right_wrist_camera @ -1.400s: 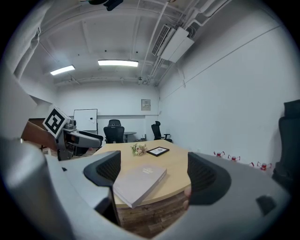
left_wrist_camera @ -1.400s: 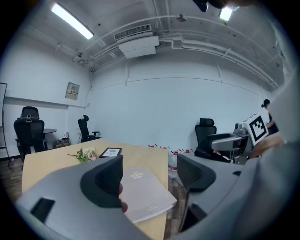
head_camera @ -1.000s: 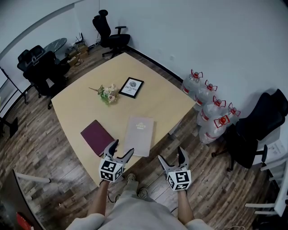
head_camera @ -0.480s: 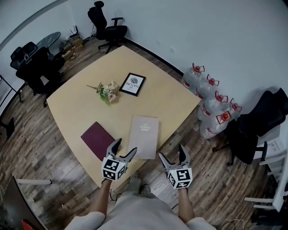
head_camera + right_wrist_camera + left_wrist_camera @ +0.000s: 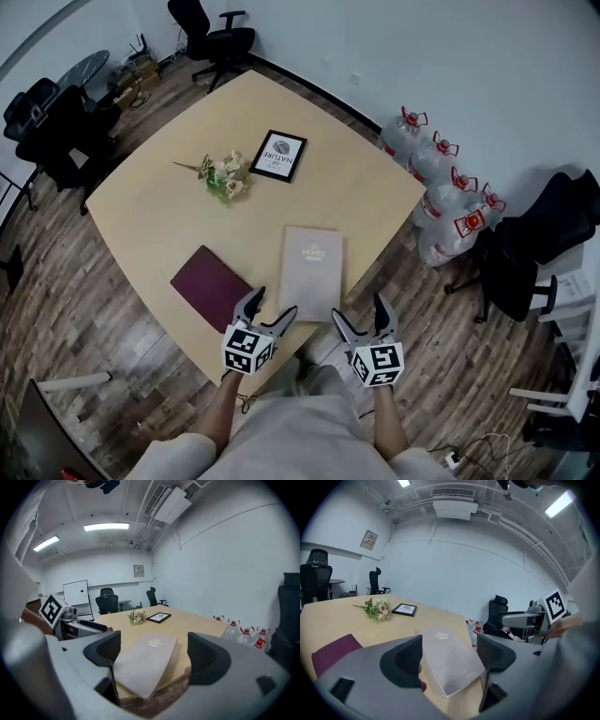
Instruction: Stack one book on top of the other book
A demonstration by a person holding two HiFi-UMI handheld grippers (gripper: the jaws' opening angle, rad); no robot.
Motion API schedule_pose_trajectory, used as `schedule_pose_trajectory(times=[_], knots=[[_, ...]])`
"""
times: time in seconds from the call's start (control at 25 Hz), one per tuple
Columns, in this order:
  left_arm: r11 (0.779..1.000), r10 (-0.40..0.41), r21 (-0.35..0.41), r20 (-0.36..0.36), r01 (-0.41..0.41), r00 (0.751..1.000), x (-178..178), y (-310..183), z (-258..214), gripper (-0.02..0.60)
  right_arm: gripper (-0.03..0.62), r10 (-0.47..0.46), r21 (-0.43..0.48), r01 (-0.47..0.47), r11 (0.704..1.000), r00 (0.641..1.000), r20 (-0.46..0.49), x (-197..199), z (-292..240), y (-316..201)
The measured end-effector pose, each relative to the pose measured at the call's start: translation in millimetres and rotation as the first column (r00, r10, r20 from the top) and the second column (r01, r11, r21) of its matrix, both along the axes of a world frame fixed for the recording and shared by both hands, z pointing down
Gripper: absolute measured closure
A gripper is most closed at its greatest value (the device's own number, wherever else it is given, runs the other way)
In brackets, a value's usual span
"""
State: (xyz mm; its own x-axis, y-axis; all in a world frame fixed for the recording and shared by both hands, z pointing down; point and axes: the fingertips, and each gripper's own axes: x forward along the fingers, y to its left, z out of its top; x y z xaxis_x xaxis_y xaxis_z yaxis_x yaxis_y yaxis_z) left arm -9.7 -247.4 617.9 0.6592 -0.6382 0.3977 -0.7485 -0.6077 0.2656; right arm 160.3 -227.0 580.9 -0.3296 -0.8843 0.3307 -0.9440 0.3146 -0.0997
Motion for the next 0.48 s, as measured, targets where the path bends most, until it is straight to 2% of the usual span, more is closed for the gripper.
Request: schedule_pose_trajectory(times=[0.48], knots=[[0.997,-0.015,-0.073,0.031,0.017,0.999,7.3,-7.9,26.9,0.219,0.164,-0.031,-0.051,0.033,0.998,0.999,0.04,-2.9,21.5,-16.0]])
